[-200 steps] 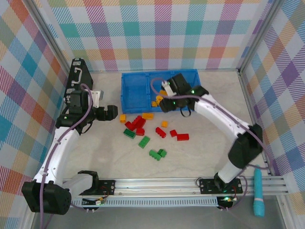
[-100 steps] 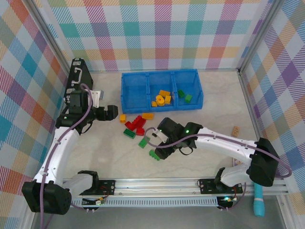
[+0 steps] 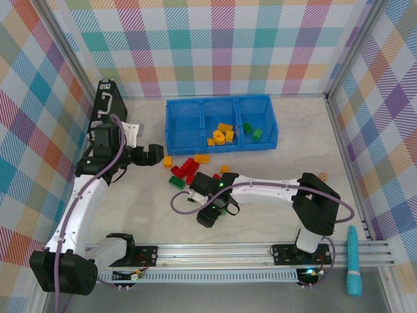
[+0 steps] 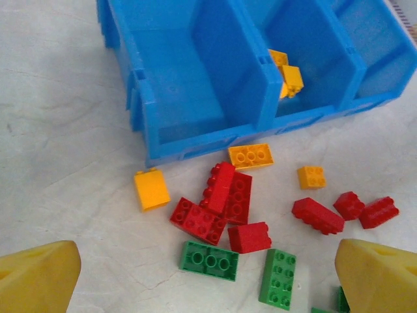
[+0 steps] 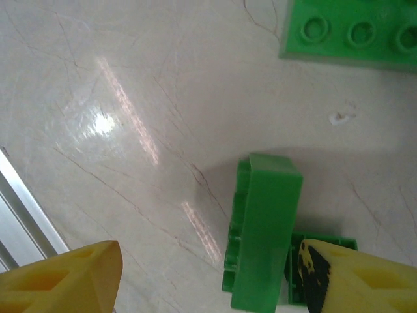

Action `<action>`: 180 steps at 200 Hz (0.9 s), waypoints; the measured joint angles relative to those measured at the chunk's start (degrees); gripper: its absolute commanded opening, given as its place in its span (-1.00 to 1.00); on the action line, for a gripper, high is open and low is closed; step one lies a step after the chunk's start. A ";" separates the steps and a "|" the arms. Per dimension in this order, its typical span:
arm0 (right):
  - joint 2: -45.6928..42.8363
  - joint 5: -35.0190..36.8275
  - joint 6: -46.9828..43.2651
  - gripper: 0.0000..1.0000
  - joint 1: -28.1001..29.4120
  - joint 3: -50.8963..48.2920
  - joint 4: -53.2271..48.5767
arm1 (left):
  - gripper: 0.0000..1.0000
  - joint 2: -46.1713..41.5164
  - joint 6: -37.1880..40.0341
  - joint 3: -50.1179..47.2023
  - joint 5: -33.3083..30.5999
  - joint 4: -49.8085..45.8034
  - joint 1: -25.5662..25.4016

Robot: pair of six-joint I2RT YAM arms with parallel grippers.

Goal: Sort the legos into containers by color
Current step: Pick up the lego from the bottom-center of the table.

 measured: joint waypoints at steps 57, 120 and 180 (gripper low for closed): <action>4.17 1.14 -1.99 0.39 0.09 1.73 -0.04 | 1.00 0.26 0.55 0.50 6.80 0.98 -0.02; 5.99 3.04 -2.80 -0.09 0.09 1.73 0.00 | 1.00 5.73 2.19 11.89 6.84 -0.81 -1.09; 5.86 5.07 -3.43 -0.47 -0.07 1.73 0.15 | 1.00 12.07 4.85 22.49 3.06 -4.50 -4.33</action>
